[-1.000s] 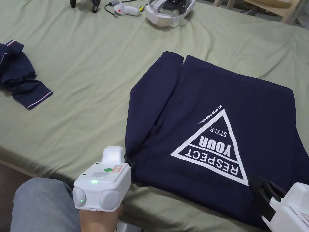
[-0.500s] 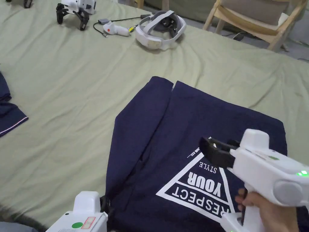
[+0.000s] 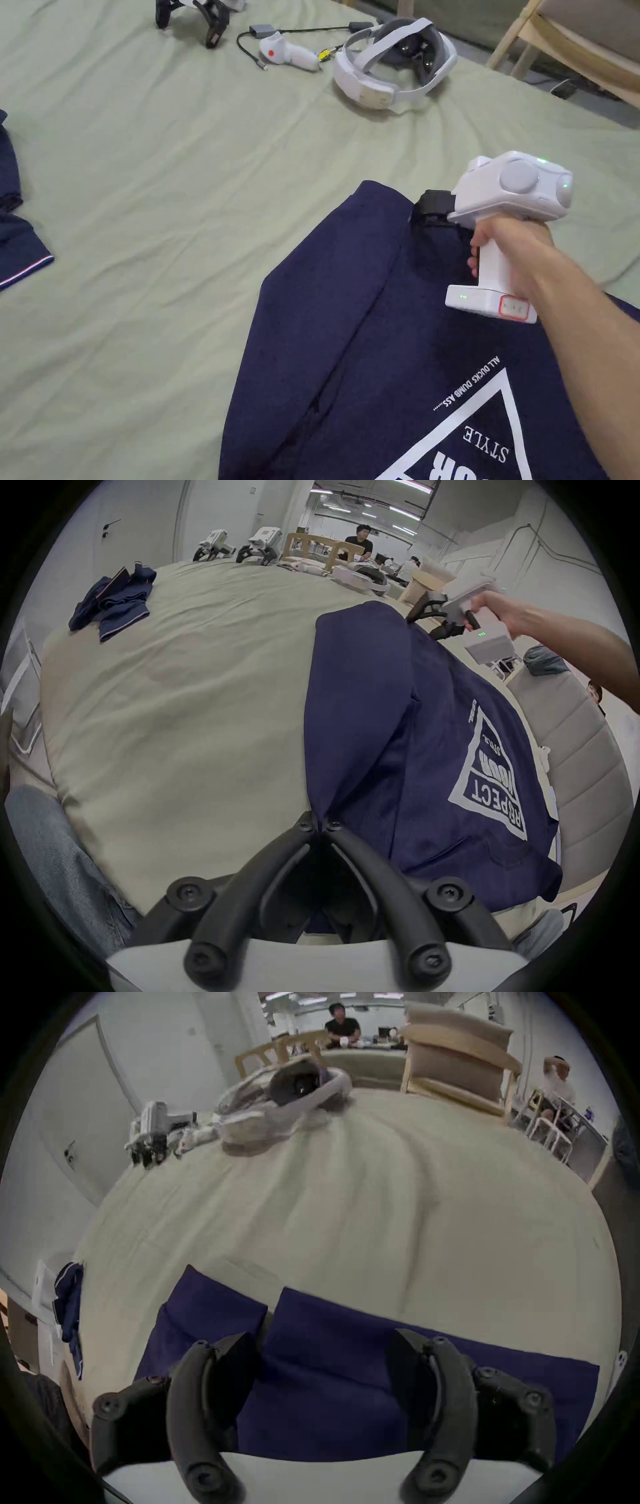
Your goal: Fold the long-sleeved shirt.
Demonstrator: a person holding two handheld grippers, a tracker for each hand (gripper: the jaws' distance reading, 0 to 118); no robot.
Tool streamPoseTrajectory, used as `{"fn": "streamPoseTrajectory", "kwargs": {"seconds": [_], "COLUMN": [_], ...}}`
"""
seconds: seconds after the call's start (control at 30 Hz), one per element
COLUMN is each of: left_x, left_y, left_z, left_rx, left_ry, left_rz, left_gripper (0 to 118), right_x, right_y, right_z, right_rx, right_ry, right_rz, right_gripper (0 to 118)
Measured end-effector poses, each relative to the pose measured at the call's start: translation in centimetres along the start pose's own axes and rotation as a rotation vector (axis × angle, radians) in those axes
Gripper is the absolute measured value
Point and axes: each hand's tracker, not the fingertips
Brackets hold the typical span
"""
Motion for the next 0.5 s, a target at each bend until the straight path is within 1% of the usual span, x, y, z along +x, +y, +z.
{"fn": "streamPoseTrajectory", "kwargs": {"seconds": [0.03, 0.07, 0.1, 0.13, 0.17, 0.23, 0.27, 0.33, 0.47, 0.5], "left_x": [-0.1, -0.2, -0.3, -0.3, -0.3, -0.3, -0.4, -0.5, -0.5, -0.4], "left_y": [0.1, 0.2, 0.2, 0.2, 0.1, 0.1, 0.0, 0.0, 0.1, 0.1], "left_z": [0.0, -0.1, -0.1, -0.2, -0.2, -0.2, -0.2, -0.3, -0.1, 0.1], "left_rx": [-0.003, -0.005, -0.007, -0.008, -0.008, -0.004, -0.003, -0.001, 0.001, 0.003], "left_ry": [-0.006, -0.01, -0.014, -0.016, -0.018, -0.022, -0.022, -0.025, -0.028, -0.029], "left_rz": [0.006, 0.011, 0.017, 0.018, 0.015, 0.01, 0.009, 0.012, 0.013, 0.013], "left_gripper": [3, 3, 3, 3, 3, 3, 3, 3, 3, 3], "right_x": [0.0, 0.0, -0.1, 0.0, 0.0, -0.1, 0.0, 0.5, 1.2, 1.4], "right_y": [0.2, 0.4, 0.6, 0.7, 0.7, 0.7, 0.7, 0.6, -0.5, -0.8], "right_z": [-0.4, -0.8, -0.9, -1.0, -0.9, -0.8, -0.5, 0.1, 1.6, 2.3], "right_rx": [-0.021, -0.036, -0.039, -0.038, -0.043, -0.048, -0.043, -0.033, 0.013, 0.051], "right_ry": [0.007, -0.001, -0.018, -0.015, -0.02, -0.053, -0.055, -0.062, -0.026, -0.009], "right_rz": [-0.016, -0.014, 0.005, 0.018, 0.033, 0.061, 0.068, 0.059, 0.026, -0.018], "right_gripper": [80, 80, 79, 79, 75, 63, 47, 9, 7, 6]}}
